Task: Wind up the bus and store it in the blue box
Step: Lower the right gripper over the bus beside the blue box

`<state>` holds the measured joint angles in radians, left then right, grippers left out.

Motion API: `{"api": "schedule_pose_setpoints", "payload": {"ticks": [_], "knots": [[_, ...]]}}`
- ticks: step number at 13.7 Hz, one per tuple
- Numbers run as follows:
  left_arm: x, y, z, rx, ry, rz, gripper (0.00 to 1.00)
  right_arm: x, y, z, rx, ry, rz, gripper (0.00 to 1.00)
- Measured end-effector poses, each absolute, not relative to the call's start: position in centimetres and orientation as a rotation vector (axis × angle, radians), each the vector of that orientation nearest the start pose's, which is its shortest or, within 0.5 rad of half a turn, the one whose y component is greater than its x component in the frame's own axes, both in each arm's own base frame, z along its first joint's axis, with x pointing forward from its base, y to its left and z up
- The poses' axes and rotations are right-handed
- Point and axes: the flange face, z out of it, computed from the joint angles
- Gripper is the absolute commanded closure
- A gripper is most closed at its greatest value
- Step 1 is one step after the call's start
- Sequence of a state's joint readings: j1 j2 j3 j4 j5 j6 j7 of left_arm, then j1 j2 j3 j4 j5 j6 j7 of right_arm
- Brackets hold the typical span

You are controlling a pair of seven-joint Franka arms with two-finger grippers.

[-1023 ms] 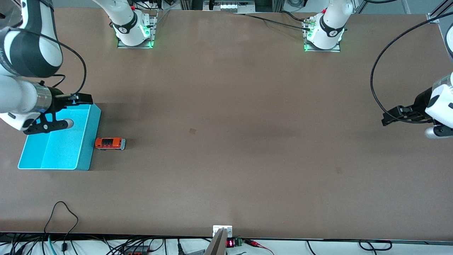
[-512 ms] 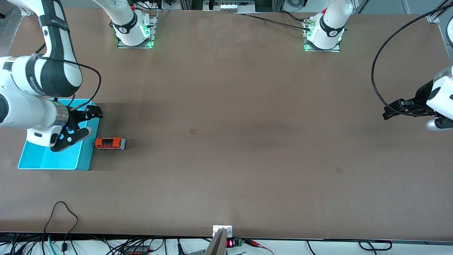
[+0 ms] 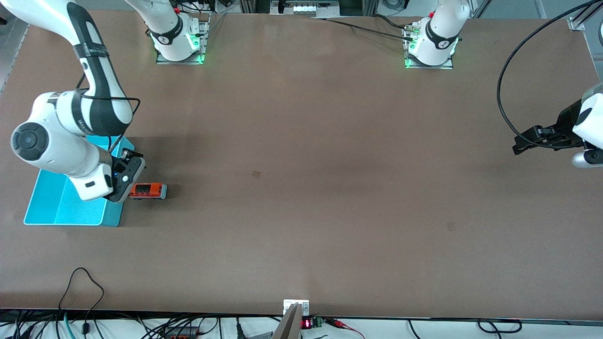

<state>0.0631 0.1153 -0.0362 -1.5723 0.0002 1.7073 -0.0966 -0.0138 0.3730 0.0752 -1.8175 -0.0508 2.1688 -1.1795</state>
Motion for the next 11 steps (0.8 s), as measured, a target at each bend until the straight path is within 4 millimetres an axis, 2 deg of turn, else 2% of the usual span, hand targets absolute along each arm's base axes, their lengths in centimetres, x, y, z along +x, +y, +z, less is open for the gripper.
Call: {"api": "schedule_pose_setpoints", "payload": {"ticks": [5, 8, 11], "knots": [[60.0, 1.0, 56.9, -3.142, -0.174, -0.03, 0.0, 63.1, 2.7, 30.4, -2.238, -2.277, -0.047, 0.0], [59.9, 1.6, 58.1, -3.142, -0.154, -0.057, 0.0, 63.0, 1.2, 28.4, -2.174, -2.328, -0.038, 0.0], [59.5, 1.8, 58.9, -3.142, -0.129, -0.053, 0.0, 63.0, 0.6, 27.0, -2.17, -2.322, -0.031, 0.0]]}}
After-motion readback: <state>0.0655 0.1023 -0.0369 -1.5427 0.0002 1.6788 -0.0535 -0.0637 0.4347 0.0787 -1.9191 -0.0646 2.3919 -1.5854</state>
